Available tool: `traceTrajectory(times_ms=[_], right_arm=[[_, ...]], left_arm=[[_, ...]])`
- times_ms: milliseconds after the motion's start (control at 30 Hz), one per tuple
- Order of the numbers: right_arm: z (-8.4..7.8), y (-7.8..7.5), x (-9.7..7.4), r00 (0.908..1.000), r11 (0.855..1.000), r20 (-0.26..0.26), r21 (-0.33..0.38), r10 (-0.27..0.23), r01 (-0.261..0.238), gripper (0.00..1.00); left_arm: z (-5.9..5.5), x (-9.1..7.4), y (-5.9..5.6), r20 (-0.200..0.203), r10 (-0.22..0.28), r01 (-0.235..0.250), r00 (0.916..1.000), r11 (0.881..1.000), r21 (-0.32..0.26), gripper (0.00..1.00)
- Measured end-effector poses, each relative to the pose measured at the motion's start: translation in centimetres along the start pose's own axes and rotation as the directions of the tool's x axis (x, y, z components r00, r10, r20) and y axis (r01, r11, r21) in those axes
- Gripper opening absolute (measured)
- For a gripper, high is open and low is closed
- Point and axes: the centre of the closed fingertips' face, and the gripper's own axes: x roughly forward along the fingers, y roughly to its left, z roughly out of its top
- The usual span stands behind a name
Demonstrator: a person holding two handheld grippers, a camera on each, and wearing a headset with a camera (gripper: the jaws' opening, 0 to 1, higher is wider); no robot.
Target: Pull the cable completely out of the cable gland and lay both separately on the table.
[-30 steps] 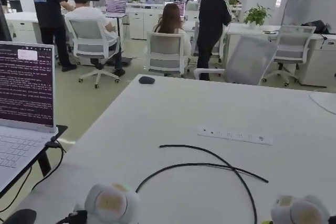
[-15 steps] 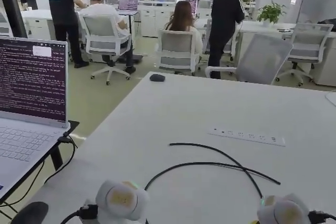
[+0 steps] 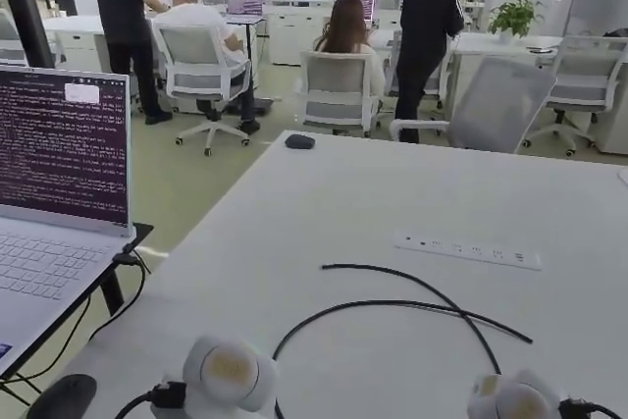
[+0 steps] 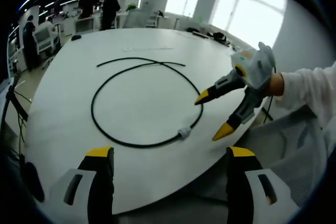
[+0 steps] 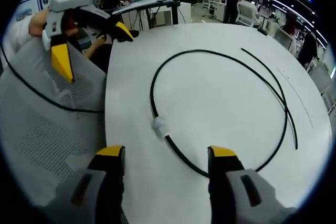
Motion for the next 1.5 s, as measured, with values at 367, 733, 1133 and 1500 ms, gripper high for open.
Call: traceTrajectory(times_ms=[367,733,1133,1500], right_arm=[[0.3,0.7,1.0,0.9999,0.997,-0.009,-0.075,0.004,-0.004,0.57],[0.0,0.4,2.0,0.9998,0.989,-0.01,-0.149,-0.019,0.018,0.33],[0.9,0.8,2.7,0.9993,0.98,0.038,-0.197,-0.005,0.012,0.2],[1.3,0.9,3.7,0.9988,0.957,0.039,-0.289,0.029,-0.017,0.13]], left_arm=[[-0.4,0.1,-0.2,-0.021,-0.011,0.011,0.9997,1.0,-0.002,0.88],[-0.3,-0.1,0.2,-0.008,0.001,-0.001,1.0,1.0,-0.017,0.86],[-0.6,0.2,-0.1,-0.026,-0.013,0.012,0.9996,1.0,-0.007,0.84],[-0.7,0.3,-0.5,-0.035,-0.034,0.034,0.9988,0.999,0.006,0.81]])
